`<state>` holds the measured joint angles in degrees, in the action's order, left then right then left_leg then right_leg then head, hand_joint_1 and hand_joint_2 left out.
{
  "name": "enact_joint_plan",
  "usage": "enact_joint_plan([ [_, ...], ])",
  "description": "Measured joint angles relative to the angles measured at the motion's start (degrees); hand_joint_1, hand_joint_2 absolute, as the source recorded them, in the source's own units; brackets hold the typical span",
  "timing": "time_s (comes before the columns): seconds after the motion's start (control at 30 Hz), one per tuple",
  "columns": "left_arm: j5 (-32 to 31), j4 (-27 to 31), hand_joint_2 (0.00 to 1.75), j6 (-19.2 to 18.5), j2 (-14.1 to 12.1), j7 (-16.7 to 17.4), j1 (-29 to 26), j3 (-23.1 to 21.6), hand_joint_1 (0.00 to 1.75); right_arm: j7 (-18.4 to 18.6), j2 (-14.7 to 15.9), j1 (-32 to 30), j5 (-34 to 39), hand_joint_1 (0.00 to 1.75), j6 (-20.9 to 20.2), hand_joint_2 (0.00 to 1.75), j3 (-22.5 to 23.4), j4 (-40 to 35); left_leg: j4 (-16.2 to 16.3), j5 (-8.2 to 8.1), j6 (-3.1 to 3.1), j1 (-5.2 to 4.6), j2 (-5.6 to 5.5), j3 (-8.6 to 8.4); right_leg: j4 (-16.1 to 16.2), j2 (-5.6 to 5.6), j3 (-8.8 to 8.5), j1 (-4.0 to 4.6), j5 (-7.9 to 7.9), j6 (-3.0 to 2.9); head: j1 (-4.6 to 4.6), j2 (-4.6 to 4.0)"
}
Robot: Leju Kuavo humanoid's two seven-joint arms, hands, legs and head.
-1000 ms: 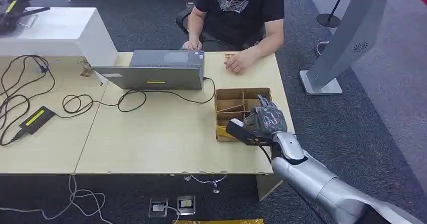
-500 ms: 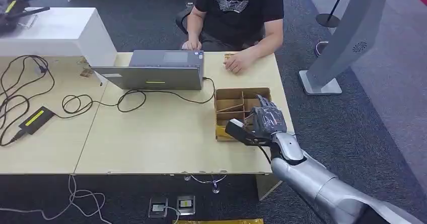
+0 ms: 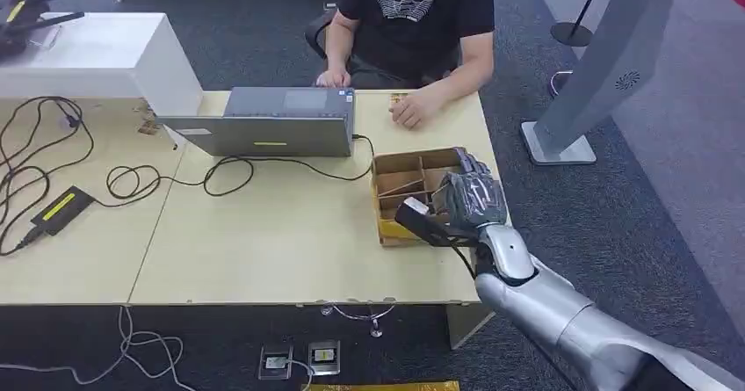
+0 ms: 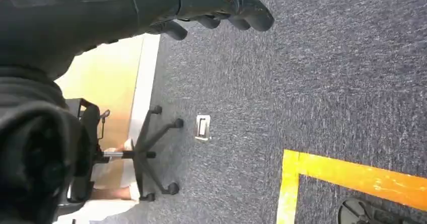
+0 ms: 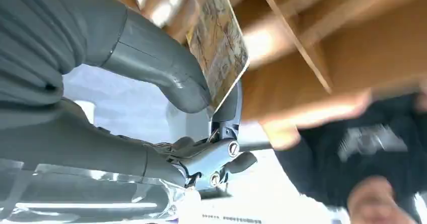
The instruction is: Pass the card to the sensor for recognition and then transmit it.
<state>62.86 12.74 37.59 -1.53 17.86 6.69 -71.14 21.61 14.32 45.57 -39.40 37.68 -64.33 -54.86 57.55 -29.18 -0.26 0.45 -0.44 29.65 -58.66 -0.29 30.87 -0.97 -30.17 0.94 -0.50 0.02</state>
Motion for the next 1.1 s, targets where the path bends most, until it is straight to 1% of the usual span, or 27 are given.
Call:
enact_joint_plan([
  [0.13,0.0,0.0,0.00,-0.4,-0.2,-0.5,0.0,0.0,0.00,1.2,0.9,1.5,-3.2,1.75,1.9,1.75,1.1,-4.0,0.0,0.00,0.00,0.01,-0.01,0.03,0.0,-0.02,0.01,0.02,0.00,0.00,-0.02,0.00],
  [0.23,0.0,0.0,0.00,-0.6,-0.3,-0.9,0.0,0.0,0.00,2.0,1.4,2.2,-6.0,1.75,2.0,1.75,2.4,-6.9,0.0,0.00,0.00,0.02,-0.01,0.04,0.0,-0.01,0.02,0.02,0.00,0.00,-0.02,0.00],
  [0.37,0.1,0.0,0.00,-0.8,-0.5,-0.9,0.0,0.0,0.00,2.1,1.7,2.4,-7.6,1.75,2.0,1.75,4.3,-9.4,0.0,0.00,0.00,0.01,-0.01,0.05,0.0,-0.01,0.02,0.01,0.00,0.00,-0.02,0.00],
  [0.63,0.3,0.0,0.00,-0.7,-0.4,-0.9,0.0,0.0,0.00,-1.4,1.2,2.5,-8.5,1.75,2.0,1.75,6.4,-10.7,0.0,0.00,0.00,0.02,-0.03,0.10,0.0,-0.03,0.04,0.02,0.00,0.00,-0.02,0.00],
  [0.8,0.0,0.0,0.00,-0.7,-0.4,-0.5,0.0,0.0,0.00,-4.3,-0.3,2.5,-8.9,1.75,2.0,1.75,8.2,-10.4,0.0,0.00,0.00,0.03,-0.03,0.11,0.0,-0.04,0.05,0.03,0.00,0.00,0.00,-0.02],
  [1.0,-0.1,0.0,0.00,-0.7,-0.4,-0.4,0.0,0.0,0.00,-5.1,-1.7,2.5,-8.9,1.75,2.0,1.75,10.2,-9.6,0.0,0.00,0.00,0.03,-0.03,0.13,0.0,-0.03,0.05,0.03,0.00,0.00,-0.02,0.00],
  [1.1,-0.3,0.0,0.00,-0.8,-0.4,-0.4,0.0,0.0,0.00,-6.3,-2.5,2.7,-9.0,1.75,2.0,1.75,10.9,-8.5,0.0,0.00,0.00,0.03,-0.03,0.15,0.0,-0.03,0.06,0.03,0.00,0.00,0.00,0.00],
])
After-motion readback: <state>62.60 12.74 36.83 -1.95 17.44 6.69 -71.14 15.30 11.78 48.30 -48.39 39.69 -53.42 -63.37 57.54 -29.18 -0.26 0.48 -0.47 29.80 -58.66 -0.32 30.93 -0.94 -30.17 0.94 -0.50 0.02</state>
